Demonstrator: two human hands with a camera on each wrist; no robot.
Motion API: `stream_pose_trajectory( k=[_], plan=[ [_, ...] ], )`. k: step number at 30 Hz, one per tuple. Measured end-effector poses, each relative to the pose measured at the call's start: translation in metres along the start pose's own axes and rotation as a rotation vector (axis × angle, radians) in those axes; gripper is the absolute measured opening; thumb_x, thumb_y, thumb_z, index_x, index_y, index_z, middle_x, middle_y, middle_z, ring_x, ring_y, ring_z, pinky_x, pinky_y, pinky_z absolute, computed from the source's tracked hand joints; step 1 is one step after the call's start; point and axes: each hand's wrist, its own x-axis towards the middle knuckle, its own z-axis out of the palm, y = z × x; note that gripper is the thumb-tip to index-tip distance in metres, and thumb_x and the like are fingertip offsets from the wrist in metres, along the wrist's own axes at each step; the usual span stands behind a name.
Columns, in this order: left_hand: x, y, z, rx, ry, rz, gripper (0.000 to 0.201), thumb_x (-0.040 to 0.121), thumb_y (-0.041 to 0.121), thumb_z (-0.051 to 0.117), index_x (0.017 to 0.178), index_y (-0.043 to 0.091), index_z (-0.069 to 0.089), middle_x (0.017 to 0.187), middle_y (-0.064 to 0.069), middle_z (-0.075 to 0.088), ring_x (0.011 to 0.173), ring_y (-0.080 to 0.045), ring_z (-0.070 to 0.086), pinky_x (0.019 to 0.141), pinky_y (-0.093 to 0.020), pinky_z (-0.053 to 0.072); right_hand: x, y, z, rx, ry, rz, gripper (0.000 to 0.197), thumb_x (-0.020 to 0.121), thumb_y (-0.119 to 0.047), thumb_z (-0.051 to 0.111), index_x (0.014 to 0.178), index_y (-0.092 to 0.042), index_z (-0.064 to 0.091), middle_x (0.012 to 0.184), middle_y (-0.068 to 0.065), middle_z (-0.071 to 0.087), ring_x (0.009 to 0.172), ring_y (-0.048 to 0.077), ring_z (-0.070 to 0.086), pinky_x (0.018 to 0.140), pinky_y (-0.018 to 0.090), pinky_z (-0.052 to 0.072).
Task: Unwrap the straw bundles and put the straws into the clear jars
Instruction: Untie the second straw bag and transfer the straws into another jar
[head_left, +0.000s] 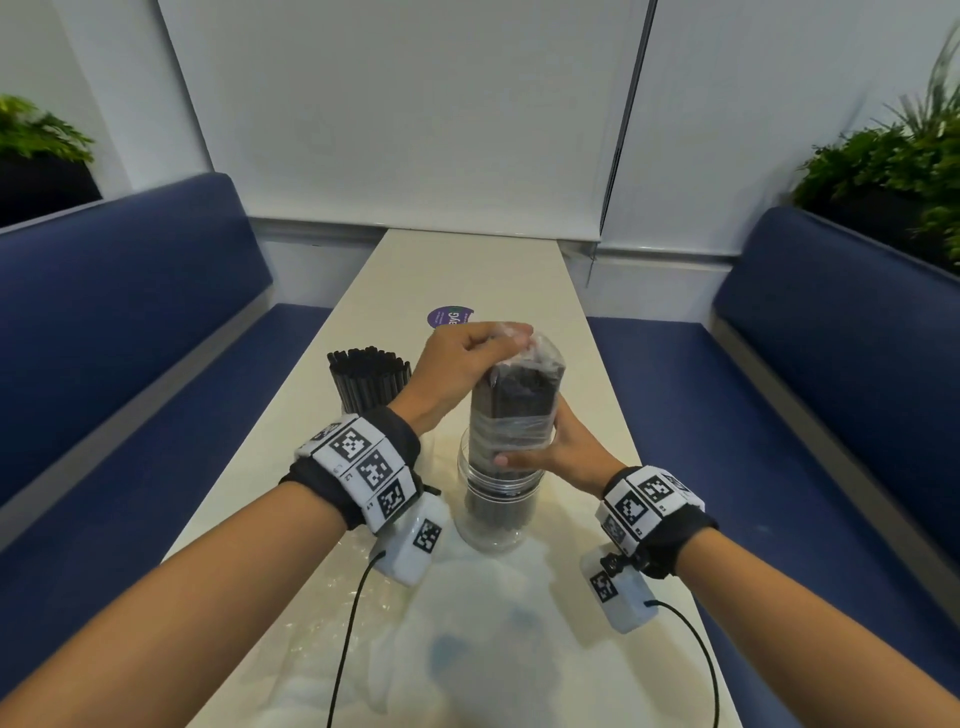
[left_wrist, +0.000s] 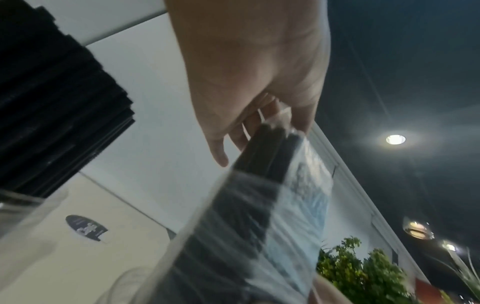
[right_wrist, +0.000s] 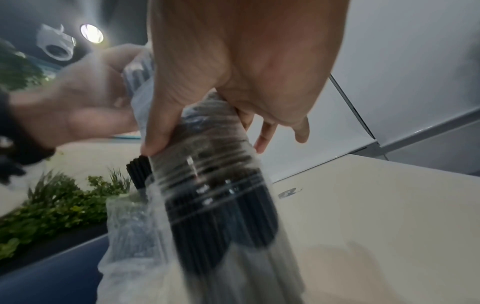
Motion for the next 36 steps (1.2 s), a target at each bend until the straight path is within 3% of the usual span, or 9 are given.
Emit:
stream_pose_trajectory(
  k=[4, 8, 12, 14, 18, 23, 25, 31, 36],
  plan=[
    [0.005, 0.006, 0.0, 0.111, 0.051, 0.096, 0.016, 0.086, 0.015, 0.063, 0.094, 0.005, 0.073, 0.088, -0.009, 0.073, 0.081, 0.001, 0.066, 0.083, -0.011, 0.048, -0.003, 0.006, 0.004, -0.046, 0.064, 0.066, 0.081, 0.05, -0.035, 0.088, 0.115, -0.047, 0.041, 0.119, -0.011, 0.061, 0.111, 0.006, 0.058, 0.097, 0.036, 0.048],
    [0.007, 0.001, 0.004, 0.152, 0.201, 0.139, 0.016, 0.087, 0.017, 0.062, 0.093, 0.009, 0.075, 0.087, -0.004, 0.073, 0.076, 0.003, 0.065, 0.081, -0.013, 0.049, 0.003, 0.004, 0.004, -0.186, 0.063, 0.024, 0.094, 0.04, -0.059, 0.084, 0.122, -0.035, 0.042, 0.12, -0.004, 0.063, 0.112, 0.018, 0.059, 0.098, 0.048, 0.047],
    [0.008, -0.001, 0.006, 0.23, 0.227, 0.158, 0.018, 0.086, 0.018, 0.063, 0.095, 0.007, 0.074, 0.091, -0.006, 0.074, 0.075, -0.002, 0.063, 0.075, -0.009, 0.047, 0.005, -0.023, -0.005, -0.019, 0.078, -0.036, 0.084, 0.057, -0.026, 0.081, 0.126, -0.032, 0.033, 0.124, -0.017, 0.047, 0.114, 0.003, 0.051, 0.088, 0.011, 0.046],
    [0.007, 0.0, 0.008, 0.249, 0.201, 0.153, 0.018, 0.085, 0.017, 0.064, 0.097, 0.008, 0.074, 0.093, -0.005, 0.073, 0.077, -0.003, 0.062, 0.074, -0.006, 0.046, 0.008, -0.039, -0.012, 0.087, 0.107, -0.039, 0.081, 0.07, -0.027, 0.072, 0.136, -0.023, 0.025, 0.128, -0.015, 0.042, 0.114, -0.005, 0.047, 0.085, 0.006, 0.042],
    [0.006, 0.0, 0.011, 0.095, 0.2, 0.112, 0.016, 0.086, 0.016, 0.063, 0.096, 0.01, 0.074, 0.093, -0.006, 0.074, 0.086, -0.012, 0.067, 0.084, -0.022, 0.053, 0.011, -0.057, -0.013, -0.023, 0.087, -0.075, 0.026, 0.09, -0.022, 0.055, 0.115, -0.028, 0.052, 0.116, -0.001, 0.061, 0.098, -0.004, 0.06, 0.089, 0.019, 0.051],
    [0.001, -0.004, 0.013, 0.032, 0.175, 0.087, 0.016, 0.084, 0.015, 0.066, 0.097, 0.011, 0.074, 0.092, -0.003, 0.074, 0.087, -0.01, 0.069, 0.088, -0.025, 0.052, 0.015, -0.049, -0.013, -0.332, 0.095, -0.165, 0.028, 0.091, -0.031, 0.051, 0.117, -0.023, 0.057, 0.117, 0.007, 0.06, 0.112, 0.026, 0.054, 0.103, 0.048, 0.039],
    [0.0, -0.005, 0.013, 0.048, 0.154, 0.089, 0.017, 0.084, 0.016, 0.066, 0.099, 0.011, 0.073, 0.094, -0.002, 0.073, 0.09, -0.009, 0.068, 0.091, -0.026, 0.051, 0.018, -0.048, -0.013, -0.473, 0.108, -0.194, 0.025, 0.092, -0.03, 0.049, 0.112, -0.021, 0.06, 0.118, 0.008, 0.062, 0.112, 0.028, 0.054, 0.107, 0.048, 0.031],
    [0.003, -0.007, 0.005, 0.005, -0.039, -0.028, 0.055, 0.083, 0.021, 0.067, 0.134, 0.021, 0.048, 0.136, 0.003, 0.053, 0.127, -0.01, 0.048, 0.106, -0.026, 0.039, 0.021, -0.048, -0.011, -0.503, 0.317, -0.259, 0.018, 0.088, -0.013, 0.057, 0.093, 0.001, 0.066, 0.089, 0.019, 0.071, 0.08, 0.034, 0.064, 0.075, 0.051, 0.05],
    [-0.006, -0.036, 0.005, 0.083, -0.141, -0.075, 0.097, 0.066, 0.013, 0.081, 0.145, 0.021, 0.023, 0.131, 0.003, 0.048, 0.118, -0.008, 0.049, 0.095, -0.013, 0.042, 0.023, -0.044, -0.008, -0.489, 0.411, -0.34, 0.016, 0.084, -0.012, 0.062, 0.083, 0.002, 0.07, 0.077, 0.02, 0.072, 0.071, 0.035, 0.066, 0.066, 0.049, 0.054]
  ],
)
